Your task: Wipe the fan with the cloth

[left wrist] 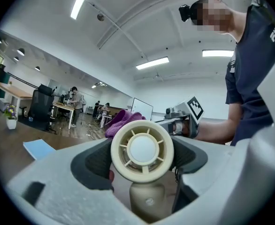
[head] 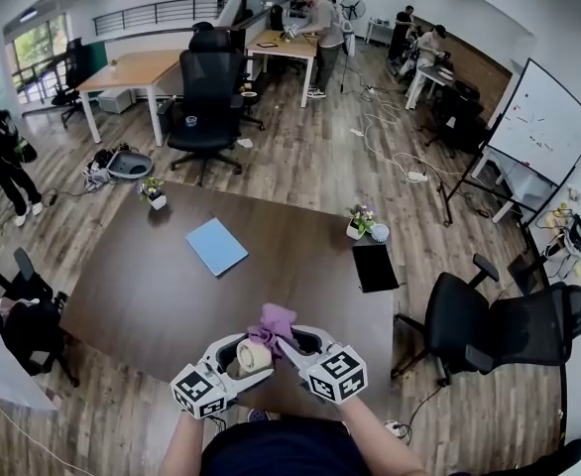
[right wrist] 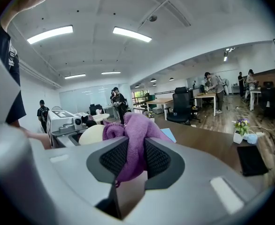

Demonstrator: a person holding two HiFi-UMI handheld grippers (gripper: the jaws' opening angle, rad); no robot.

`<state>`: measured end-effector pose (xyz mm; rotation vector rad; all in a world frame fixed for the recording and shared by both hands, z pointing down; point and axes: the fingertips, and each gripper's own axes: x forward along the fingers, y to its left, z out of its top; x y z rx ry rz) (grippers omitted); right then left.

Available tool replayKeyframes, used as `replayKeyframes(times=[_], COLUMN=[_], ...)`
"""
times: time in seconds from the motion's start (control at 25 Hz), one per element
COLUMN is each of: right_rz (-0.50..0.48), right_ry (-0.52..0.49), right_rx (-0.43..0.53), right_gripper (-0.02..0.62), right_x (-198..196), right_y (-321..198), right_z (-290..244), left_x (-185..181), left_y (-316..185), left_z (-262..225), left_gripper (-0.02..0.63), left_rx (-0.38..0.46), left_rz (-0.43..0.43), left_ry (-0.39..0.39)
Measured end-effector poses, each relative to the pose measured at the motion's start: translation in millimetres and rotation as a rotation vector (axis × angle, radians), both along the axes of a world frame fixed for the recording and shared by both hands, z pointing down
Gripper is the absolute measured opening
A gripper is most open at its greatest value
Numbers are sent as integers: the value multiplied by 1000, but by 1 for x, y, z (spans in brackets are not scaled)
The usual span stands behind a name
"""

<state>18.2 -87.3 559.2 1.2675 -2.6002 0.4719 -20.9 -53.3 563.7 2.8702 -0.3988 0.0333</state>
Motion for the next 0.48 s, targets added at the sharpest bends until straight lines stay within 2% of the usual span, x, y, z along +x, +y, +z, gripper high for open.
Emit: replayKeyframes(times=[0.16, 0.48], right_rz=[-26, -46], right_ry=[-33, -20], right_rx=[-45, -107], right_gripper=[104, 104], right_x=[-3, -9], right_y=[3, 8], right_z=[15, 42], left_x=[-10, -29], left_y=[-17, -40], left_z=[9, 37], left_gripper=[379, 379], left_rx=[-34, -96], left_rz=[-73, -178], left_ry=[-13, -67])
